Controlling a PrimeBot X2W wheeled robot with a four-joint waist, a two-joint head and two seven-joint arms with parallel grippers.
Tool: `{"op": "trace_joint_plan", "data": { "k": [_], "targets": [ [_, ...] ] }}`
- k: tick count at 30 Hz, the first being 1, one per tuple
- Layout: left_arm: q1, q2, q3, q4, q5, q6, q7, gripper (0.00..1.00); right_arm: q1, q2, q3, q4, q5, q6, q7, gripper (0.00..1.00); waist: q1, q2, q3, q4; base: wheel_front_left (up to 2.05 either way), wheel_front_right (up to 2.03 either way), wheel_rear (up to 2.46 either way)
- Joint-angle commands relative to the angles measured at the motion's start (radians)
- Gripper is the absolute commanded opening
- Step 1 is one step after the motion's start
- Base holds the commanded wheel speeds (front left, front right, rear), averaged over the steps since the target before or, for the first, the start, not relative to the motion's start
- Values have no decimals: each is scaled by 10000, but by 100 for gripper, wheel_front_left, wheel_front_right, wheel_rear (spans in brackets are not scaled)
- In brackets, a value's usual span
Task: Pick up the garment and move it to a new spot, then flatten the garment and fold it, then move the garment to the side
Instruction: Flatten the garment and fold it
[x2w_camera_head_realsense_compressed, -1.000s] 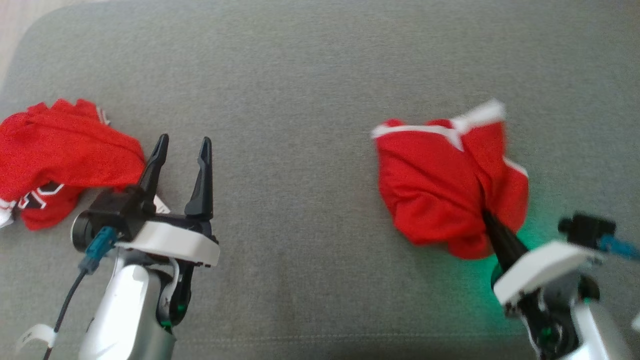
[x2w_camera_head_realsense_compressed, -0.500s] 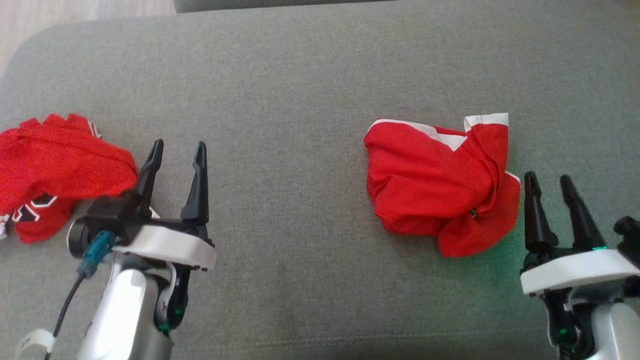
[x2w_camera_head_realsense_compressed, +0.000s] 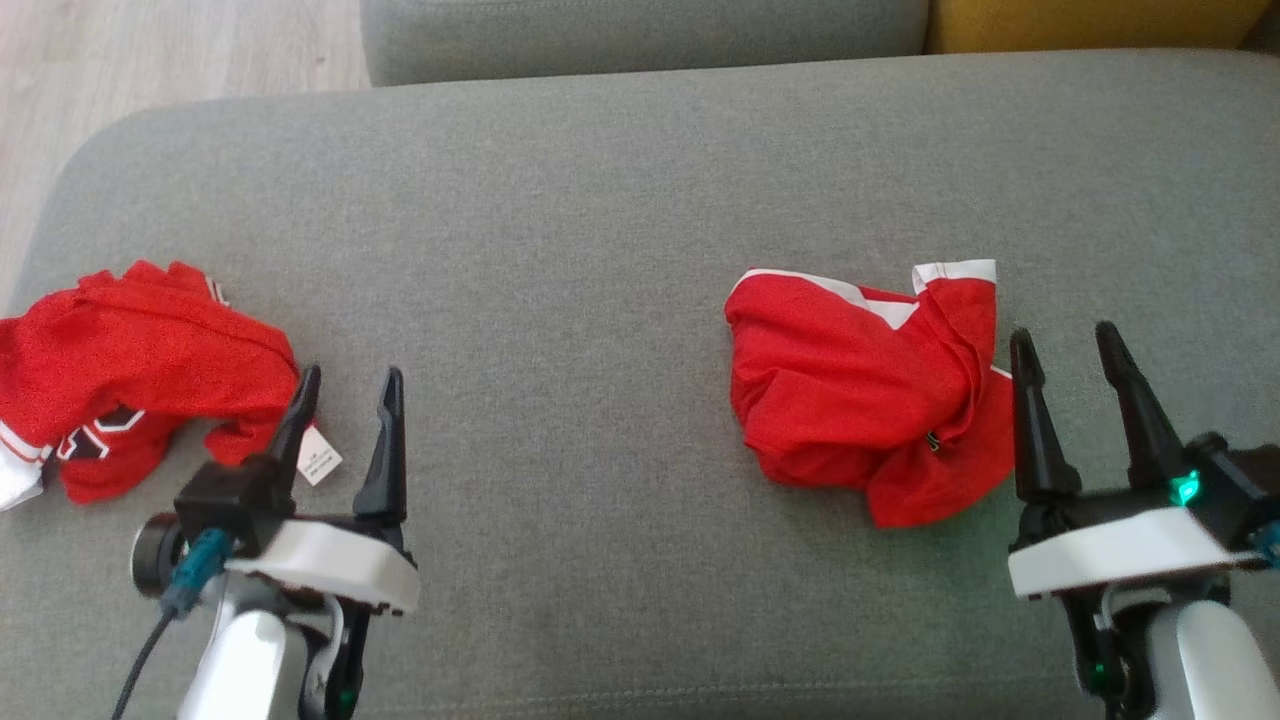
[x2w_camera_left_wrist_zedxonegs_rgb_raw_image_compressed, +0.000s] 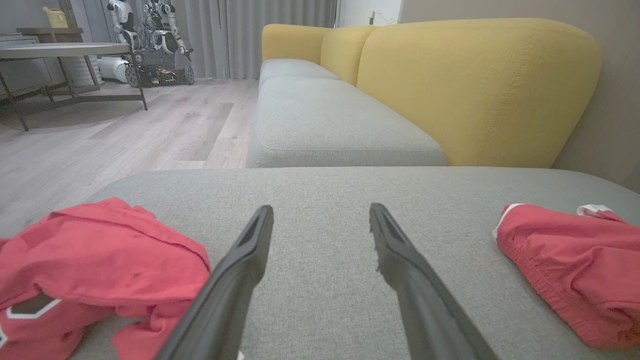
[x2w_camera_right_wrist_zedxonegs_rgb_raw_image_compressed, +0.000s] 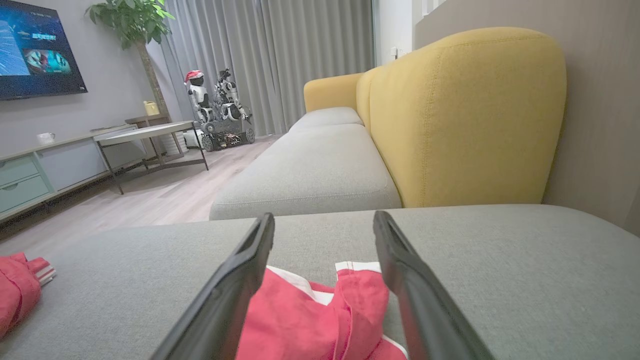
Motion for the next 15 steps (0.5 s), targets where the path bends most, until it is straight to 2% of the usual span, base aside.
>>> {"op": "trace_joint_plan", "data": {
  "k": [1, 15],
  "targets": [
    [-237, 211, 337, -395, -32, 98, 14, 100, -109, -34, 152, -287, -64, -7, -53, 100, 0, 0, -35, 0, 0, 0, 0],
    [-113, 227, 191, -514, -166, 152, 129, 100, -51, 144, 94, -154, -42, -7, 46, 100, 0, 0, -86, 28, 0, 0, 0]
  ]
}}
